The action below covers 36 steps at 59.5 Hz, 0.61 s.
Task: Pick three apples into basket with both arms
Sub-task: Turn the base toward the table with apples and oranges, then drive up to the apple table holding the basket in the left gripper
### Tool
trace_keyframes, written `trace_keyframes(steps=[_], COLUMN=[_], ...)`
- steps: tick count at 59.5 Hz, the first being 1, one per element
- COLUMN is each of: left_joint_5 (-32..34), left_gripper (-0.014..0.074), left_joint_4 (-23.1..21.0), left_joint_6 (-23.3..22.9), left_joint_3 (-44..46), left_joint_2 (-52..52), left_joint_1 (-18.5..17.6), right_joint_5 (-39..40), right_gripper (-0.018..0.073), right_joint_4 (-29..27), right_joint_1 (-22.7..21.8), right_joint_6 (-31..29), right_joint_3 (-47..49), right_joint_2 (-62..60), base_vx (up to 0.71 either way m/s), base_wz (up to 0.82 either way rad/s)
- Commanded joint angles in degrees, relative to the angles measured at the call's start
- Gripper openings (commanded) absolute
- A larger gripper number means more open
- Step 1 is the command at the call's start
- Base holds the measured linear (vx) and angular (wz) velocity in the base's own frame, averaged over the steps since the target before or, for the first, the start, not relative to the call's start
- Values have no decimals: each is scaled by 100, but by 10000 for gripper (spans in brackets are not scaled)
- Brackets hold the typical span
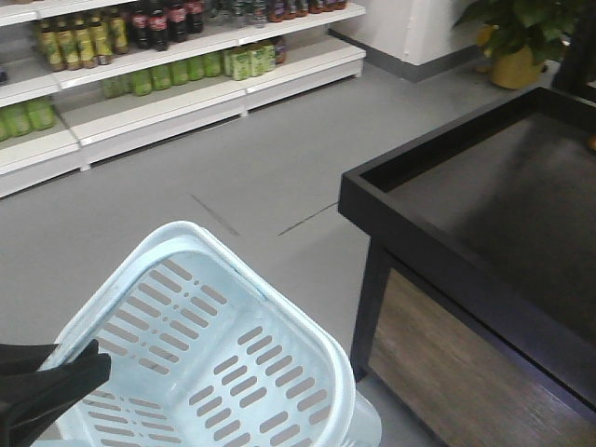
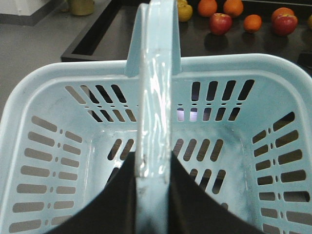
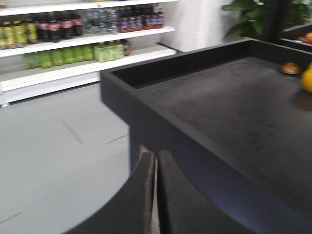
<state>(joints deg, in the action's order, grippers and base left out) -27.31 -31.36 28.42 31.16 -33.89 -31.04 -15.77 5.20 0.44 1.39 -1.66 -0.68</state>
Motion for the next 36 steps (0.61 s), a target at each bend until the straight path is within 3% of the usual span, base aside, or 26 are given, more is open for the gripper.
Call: trace_keyframes(steps=[1,36], left_joint_5=[521,521], left_gripper=[-6,-6], left_joint_4=[-191,-191], left_joint_6=[-50,-50], left_joint_3=[170,170], left_joint_2=[-2,-2], left_joint_1=[-17,-17], right_joint_5=[412,412], right_gripper=[8,8], right_joint_4=[9,9], right_joint_1=[-11,-11], right_joint_6=[-53,-53], right_joint_3=[-72,-72], right_joint_2=[-62,-62], base_vx=[17,17], base_wz=[-67,-67])
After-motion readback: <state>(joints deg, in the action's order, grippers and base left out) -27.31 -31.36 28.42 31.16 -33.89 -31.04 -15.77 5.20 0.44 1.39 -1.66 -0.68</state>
